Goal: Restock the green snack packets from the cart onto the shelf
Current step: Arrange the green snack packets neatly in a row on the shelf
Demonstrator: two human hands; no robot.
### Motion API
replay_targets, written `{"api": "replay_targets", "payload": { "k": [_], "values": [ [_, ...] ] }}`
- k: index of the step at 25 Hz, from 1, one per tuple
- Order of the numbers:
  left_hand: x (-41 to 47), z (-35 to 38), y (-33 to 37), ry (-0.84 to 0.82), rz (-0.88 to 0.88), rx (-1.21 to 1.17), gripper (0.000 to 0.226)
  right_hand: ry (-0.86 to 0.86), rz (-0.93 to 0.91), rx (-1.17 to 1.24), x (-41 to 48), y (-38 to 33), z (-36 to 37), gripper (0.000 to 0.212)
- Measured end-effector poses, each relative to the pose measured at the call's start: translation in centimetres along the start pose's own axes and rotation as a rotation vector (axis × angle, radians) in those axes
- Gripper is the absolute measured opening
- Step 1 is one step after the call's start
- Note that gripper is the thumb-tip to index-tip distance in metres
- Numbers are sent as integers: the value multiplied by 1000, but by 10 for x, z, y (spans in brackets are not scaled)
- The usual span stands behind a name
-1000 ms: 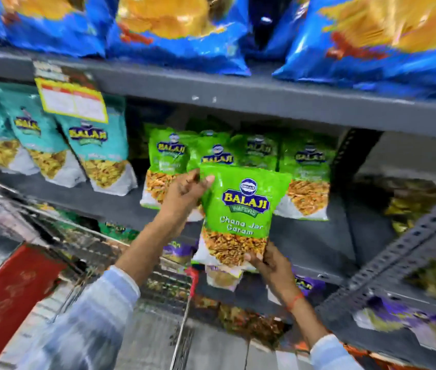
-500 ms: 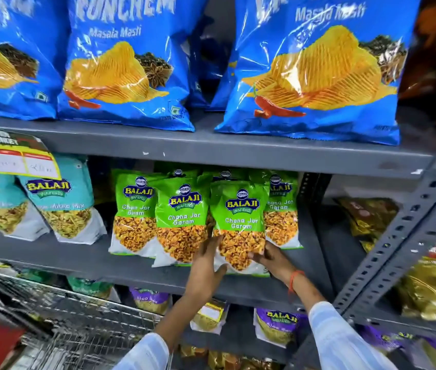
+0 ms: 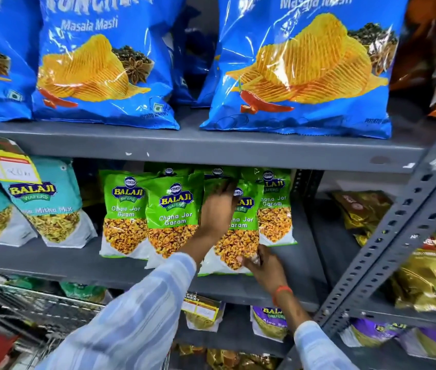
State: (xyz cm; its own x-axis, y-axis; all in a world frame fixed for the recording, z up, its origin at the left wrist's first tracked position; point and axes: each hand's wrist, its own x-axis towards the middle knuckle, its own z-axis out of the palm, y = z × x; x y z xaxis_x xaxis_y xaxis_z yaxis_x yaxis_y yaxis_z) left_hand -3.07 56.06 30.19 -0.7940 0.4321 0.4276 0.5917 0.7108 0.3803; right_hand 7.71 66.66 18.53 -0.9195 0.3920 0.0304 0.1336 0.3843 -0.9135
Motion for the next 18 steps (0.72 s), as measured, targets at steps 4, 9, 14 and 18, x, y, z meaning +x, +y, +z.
{"api": "replay_targets", "payload": {
  "k": [4, 9, 14, 18],
  "values": [
    [43, -3, 1, -171, -262, 35, 31, -56, 54, 20, 3, 3, -2, 31],
    [59, -9, -7, -275, -247, -214, 31, -70, 63, 74, 1, 5, -2, 38],
    [53, -18, -11, -126, -305, -378, 29, -32, 27, 180, -14, 15, -4, 51],
    [32, -28, -5, -37, -124, -384, 21, -59, 47, 190, -16, 13, -13, 45]
  ]
}}
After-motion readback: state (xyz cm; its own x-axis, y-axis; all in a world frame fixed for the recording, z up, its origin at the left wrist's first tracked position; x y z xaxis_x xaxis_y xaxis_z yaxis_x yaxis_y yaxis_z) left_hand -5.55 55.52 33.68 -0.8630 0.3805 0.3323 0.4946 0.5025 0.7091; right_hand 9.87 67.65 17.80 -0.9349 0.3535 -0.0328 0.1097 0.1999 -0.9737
